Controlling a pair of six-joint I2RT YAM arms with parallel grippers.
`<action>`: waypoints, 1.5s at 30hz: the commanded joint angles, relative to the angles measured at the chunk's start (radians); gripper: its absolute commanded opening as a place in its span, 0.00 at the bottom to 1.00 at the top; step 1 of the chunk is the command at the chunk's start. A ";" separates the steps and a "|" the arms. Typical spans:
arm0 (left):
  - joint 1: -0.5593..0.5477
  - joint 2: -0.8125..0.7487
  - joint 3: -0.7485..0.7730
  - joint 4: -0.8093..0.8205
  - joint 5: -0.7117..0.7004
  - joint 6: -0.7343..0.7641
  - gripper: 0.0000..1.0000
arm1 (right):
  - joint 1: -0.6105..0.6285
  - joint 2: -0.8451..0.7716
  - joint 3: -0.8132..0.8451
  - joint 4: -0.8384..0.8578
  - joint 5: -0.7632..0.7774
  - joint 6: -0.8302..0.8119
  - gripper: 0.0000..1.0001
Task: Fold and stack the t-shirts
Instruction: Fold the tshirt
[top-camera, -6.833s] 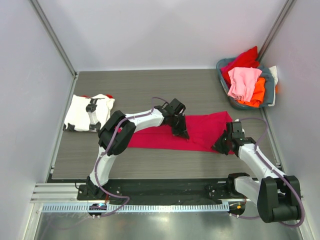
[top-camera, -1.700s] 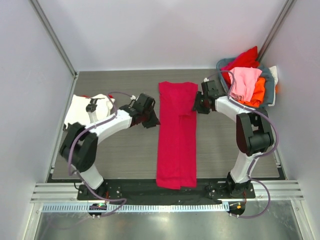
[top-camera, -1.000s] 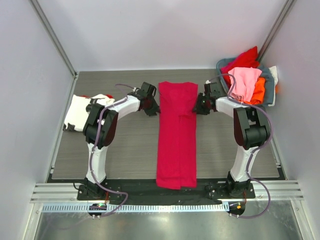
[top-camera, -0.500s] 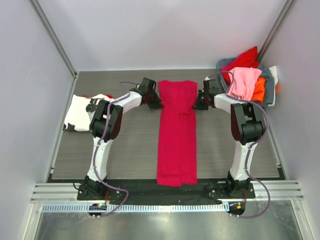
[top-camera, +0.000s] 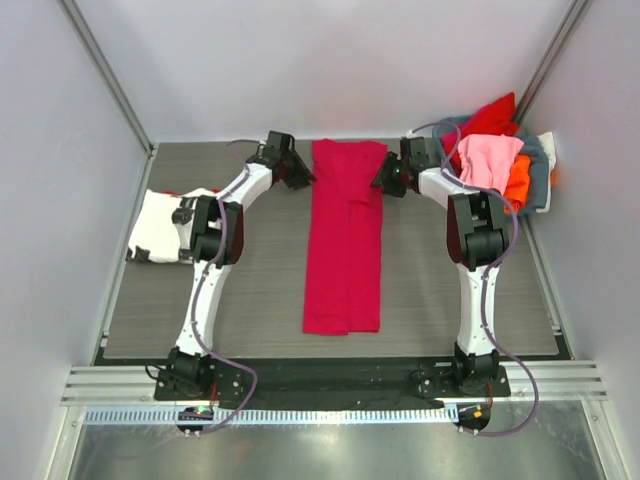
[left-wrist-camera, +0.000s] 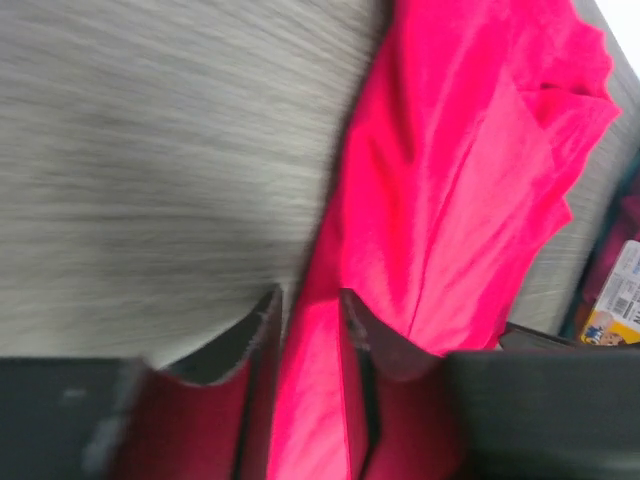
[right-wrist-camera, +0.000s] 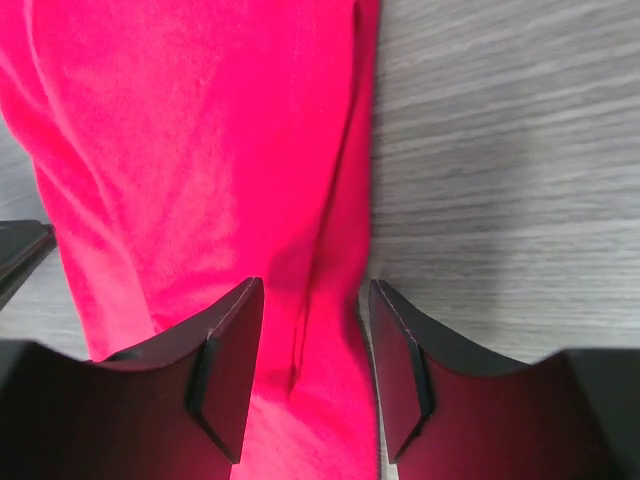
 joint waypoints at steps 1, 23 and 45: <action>0.015 -0.077 -0.001 -0.122 -0.024 0.073 0.32 | -0.008 -0.058 -0.036 -0.063 0.004 0.008 0.53; -0.300 -1.091 -1.313 0.043 -0.127 0.006 0.45 | 0.267 -1.071 -1.130 -0.114 0.041 0.160 0.45; -0.407 -1.230 -1.672 0.253 -0.018 -0.109 0.44 | 0.465 -1.217 -1.328 -0.082 -0.021 0.330 0.41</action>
